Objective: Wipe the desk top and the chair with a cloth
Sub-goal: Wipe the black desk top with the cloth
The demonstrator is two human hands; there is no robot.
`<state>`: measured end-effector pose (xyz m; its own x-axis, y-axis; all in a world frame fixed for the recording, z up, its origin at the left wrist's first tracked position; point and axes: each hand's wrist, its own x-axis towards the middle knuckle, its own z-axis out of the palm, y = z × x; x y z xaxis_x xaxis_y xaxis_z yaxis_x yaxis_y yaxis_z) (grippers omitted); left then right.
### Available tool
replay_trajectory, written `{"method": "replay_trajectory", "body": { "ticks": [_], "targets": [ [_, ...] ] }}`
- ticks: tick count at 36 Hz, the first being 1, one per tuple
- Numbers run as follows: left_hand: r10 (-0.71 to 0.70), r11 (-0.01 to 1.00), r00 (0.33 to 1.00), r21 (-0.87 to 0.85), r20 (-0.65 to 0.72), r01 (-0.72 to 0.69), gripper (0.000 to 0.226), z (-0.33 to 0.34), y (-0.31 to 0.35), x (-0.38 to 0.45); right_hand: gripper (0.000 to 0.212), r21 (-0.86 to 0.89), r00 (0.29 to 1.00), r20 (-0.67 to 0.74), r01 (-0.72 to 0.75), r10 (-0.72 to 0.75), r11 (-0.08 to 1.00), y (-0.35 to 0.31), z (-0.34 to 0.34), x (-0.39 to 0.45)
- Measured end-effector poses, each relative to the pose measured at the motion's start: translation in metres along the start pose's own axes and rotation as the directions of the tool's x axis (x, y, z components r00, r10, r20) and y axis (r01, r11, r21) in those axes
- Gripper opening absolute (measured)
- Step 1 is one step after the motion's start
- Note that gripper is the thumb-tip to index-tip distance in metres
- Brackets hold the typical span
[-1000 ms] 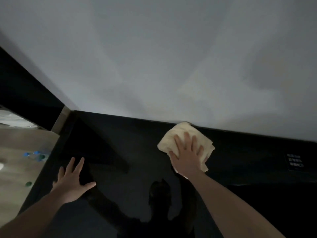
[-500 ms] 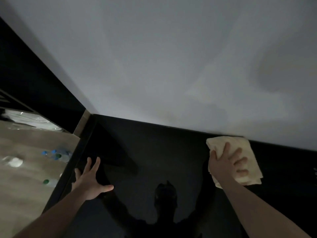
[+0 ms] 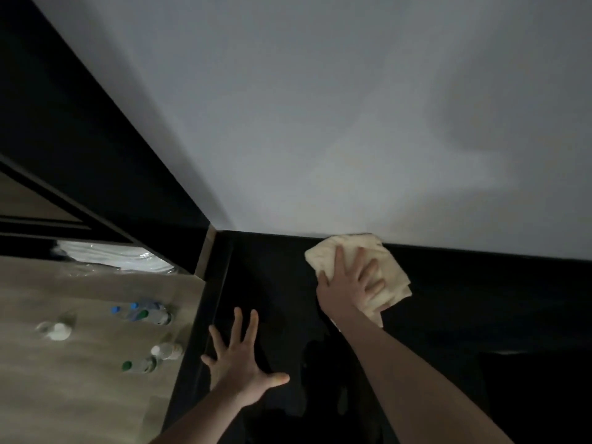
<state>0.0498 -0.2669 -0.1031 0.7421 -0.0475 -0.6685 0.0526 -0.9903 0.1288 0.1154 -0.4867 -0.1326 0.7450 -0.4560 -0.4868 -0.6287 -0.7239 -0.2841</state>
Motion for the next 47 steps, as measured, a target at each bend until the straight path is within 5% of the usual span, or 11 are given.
{"method": "replay_trajectory", "body": {
  "ticks": [7,15,22,33,47],
  "targets": [
    [0.240,0.945,0.969,0.240,-0.053,-0.221,0.119,-0.032,-0.079,0.011,0.074,-0.049,0.991,0.023,0.131,-0.130,0.990,-0.082,0.036,-0.014],
    [0.321,0.947,0.946,0.042,-0.053,-0.319,0.132,-0.024,-0.128,0.017,0.073,-0.090,0.878,0.152,0.469,-0.453,0.879,-0.153,0.070,-0.044],
    [0.295,0.948,0.956,0.123,-0.004,-0.292,0.135,-0.034,-0.121,0.013,0.071,-0.218,0.857,0.143,0.514,-0.494,0.829,-0.131,0.063,-0.054],
    [0.181,0.904,0.983,0.398,-0.018,-0.159,0.132,-0.053,-0.082,-0.003,0.073,-0.179,0.931,0.136,0.359,-0.338,0.916,-0.043,0.034,-0.078],
    [0.118,0.858,0.992,0.509,-0.053,-0.075,0.133,-0.044,-0.054,0.006,0.074,-0.090,0.992,0.106,0.077,-0.067,0.993,0.068,-0.031,-0.033]
  ]
}}
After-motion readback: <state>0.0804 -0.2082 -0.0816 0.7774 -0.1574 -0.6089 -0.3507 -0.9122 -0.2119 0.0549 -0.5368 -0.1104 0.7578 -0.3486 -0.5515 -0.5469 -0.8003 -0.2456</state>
